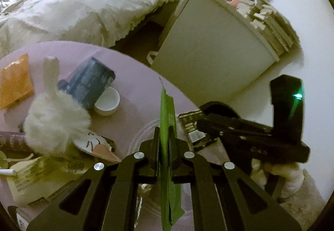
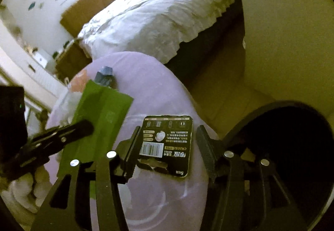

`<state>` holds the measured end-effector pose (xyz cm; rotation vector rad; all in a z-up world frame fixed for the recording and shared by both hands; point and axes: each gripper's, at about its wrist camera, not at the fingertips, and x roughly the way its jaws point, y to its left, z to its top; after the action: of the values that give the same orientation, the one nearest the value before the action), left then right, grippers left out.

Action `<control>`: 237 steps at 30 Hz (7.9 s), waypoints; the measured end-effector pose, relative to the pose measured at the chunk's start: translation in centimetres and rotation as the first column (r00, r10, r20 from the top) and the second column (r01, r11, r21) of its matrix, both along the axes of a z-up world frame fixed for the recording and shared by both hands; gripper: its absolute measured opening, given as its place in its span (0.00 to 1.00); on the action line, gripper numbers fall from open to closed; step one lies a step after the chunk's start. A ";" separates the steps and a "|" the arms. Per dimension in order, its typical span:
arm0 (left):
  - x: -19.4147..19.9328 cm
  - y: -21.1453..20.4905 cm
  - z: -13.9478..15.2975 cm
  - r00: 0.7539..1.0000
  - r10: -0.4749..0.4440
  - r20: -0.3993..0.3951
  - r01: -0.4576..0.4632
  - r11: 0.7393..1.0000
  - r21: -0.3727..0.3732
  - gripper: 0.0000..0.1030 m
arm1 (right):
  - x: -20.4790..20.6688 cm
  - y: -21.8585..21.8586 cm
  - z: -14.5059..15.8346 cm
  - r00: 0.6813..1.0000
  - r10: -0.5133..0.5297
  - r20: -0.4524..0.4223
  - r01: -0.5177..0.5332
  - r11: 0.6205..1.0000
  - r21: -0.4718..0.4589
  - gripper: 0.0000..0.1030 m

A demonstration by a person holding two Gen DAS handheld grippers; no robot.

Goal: Collect trash
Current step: 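Carry the green packet and black card over the black bin and release them, then grasp the orange plastic bag with the left gripper while the right grasps the white plush toy, then carry the orange bag and plush toy to the black bin and release them, then grasp the small white-labelled bottle with the left gripper while the right grasps the cream tube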

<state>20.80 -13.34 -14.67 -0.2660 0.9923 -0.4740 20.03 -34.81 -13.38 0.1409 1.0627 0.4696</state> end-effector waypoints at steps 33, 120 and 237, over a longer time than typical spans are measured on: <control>0.2 0.9 -2.4 0.998 0.019 -0.060 -0.023 0.998 -0.053 0.06 | -0.1 -1.6 -0.5 0.993 -0.004 -0.117 0.051 0.916 0.398 0.02; -2.1 -13.3 2.5 0.969 -0.235 0.074 0.242 0.965 -0.100 0.79 | -2.8 -14.6 1.6 0.920 -0.384 -0.079 0.389 0.919 0.060 0.74; -11.2 12.8 0.3 0.945 0.278 0.174 -0.322 0.885 0.336 0.87 | -6.1 17.5 5.6 0.750 0.633 0.191 -0.567 0.764 -0.306 0.83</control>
<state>9.60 -0.49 -14.37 -0.0557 0.8800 -0.0176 13.89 -17.34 -7.79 -0.4927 0.8493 0.9221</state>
